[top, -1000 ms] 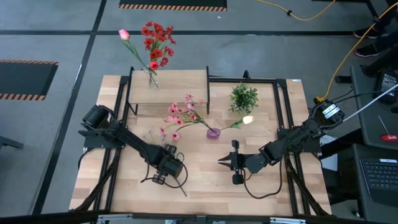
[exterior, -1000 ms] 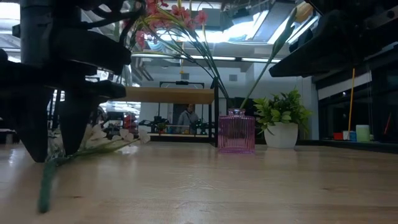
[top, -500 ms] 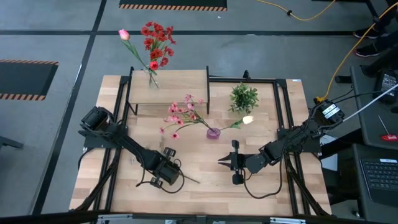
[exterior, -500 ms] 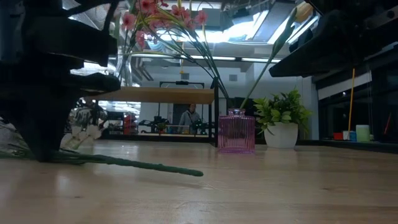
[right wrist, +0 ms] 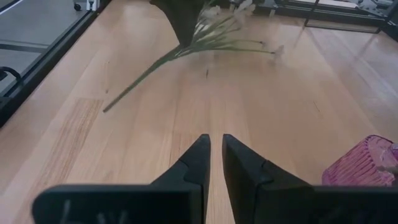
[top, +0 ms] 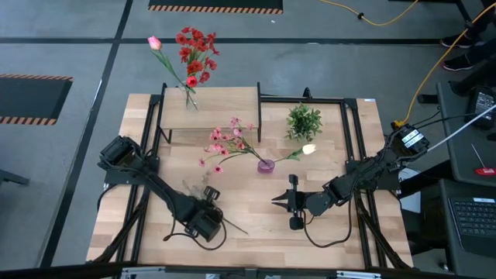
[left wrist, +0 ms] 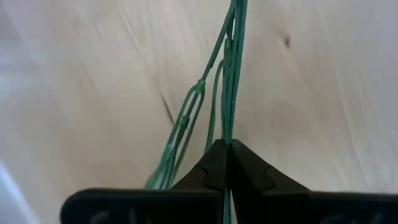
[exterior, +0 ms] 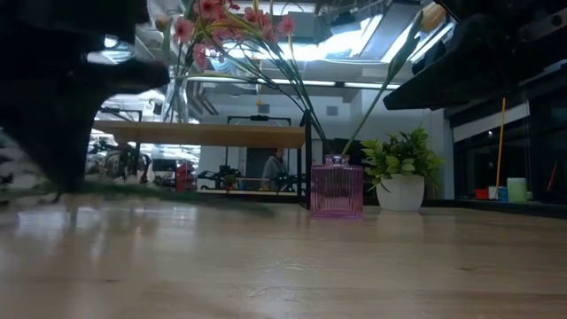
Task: Pick and place flowers into a vace then onto a shelf
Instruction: Put the white flowers into the violet vase
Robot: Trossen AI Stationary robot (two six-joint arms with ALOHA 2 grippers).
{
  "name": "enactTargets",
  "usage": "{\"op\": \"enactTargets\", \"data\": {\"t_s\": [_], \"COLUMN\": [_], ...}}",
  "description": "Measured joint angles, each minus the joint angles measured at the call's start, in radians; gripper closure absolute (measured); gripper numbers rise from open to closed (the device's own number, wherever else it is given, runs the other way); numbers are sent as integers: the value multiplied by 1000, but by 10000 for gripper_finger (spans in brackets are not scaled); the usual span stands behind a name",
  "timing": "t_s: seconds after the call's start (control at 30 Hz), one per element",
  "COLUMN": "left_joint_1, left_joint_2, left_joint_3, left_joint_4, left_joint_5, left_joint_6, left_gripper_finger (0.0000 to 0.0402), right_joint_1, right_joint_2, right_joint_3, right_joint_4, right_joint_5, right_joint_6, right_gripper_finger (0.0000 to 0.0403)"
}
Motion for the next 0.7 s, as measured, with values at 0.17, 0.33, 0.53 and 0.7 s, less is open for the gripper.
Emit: {"op": "enactTargets", "data": {"t_s": [0.17, 0.33, 0.53, 0.7], "left_joint_1": [-19, -28, -32, -33], "left_joint_2": [-1, -1, -3, -2], "left_joint_3": [43, 81, 96, 96], "left_joint_4": [4, 5, 16, 61], "left_joint_5": [-75, -168, -303, -367], "left_joint_6": [76, 130, 208, 292], "left_gripper_finger": [398, 398, 398, 398], "right_joint_1": [0, -6, -6, -6], "right_joint_2": [0, 0, 0, 0], "right_joint_3": [0, 0, 0, 0], "right_joint_4": [5, 114, 156, 154], "right_joint_5": [0, 0, 0, -1], "right_joint_6": [0, 115, 190, 288], "right_gripper_finger": [357, 357, 357, 357]}}
